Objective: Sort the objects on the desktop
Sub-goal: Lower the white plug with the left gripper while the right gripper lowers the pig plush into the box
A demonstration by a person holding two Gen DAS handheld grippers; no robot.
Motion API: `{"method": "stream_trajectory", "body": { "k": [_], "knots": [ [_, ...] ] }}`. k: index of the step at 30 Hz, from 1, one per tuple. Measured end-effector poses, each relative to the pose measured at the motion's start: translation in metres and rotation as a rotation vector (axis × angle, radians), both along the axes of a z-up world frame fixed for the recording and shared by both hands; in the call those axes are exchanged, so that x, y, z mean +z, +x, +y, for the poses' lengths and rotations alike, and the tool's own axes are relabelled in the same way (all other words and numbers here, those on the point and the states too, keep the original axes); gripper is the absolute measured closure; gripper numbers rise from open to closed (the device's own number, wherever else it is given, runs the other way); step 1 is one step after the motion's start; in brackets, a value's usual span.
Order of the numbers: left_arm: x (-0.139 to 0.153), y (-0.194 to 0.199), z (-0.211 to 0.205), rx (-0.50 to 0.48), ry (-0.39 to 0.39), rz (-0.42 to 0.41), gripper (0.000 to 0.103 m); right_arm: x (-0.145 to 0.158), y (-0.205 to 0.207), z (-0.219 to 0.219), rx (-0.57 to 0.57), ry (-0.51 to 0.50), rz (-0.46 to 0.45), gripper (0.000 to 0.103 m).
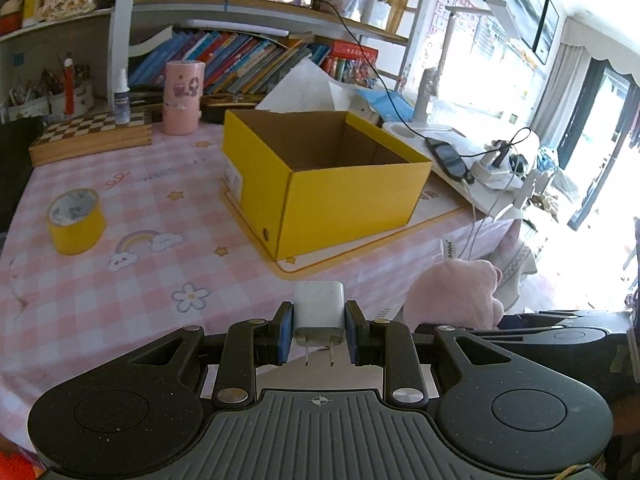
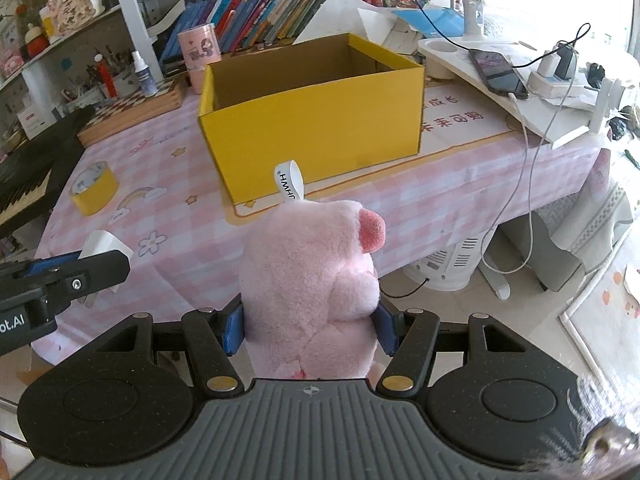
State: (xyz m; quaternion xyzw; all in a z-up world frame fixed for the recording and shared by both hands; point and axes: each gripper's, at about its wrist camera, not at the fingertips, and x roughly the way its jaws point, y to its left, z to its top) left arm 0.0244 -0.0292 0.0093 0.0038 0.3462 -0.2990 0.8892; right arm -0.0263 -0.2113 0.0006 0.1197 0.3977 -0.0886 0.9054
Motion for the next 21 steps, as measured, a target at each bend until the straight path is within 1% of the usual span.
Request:
{"method": "stream_trajectory", "body": {
  "k": [8, 13, 16, 21],
  "knots": [
    [0.002, 0.011, -0.035, -0.022, 0.004, -0.014, 0.078, 0.0, 0.011, -0.034, -0.016, 0.005, 0.009, 0.044],
    [0.007, 0.02, -0.058, -0.012, -0.001, -0.048, 0.078, 0.001, 0.025, -0.061, -0.017, 0.004, 0.005, 0.044],
    [0.012, 0.027, -0.074, -0.004, -0.007, -0.078, 0.078, 0.007, 0.035, -0.079, -0.021, 0.007, -0.023, 0.044],
    [0.022, 0.041, -0.1, 0.005, -0.014, -0.136, 0.078, 0.024, 0.053, -0.113, -0.027, -0.02, -0.106, 0.044]
  ]
}}
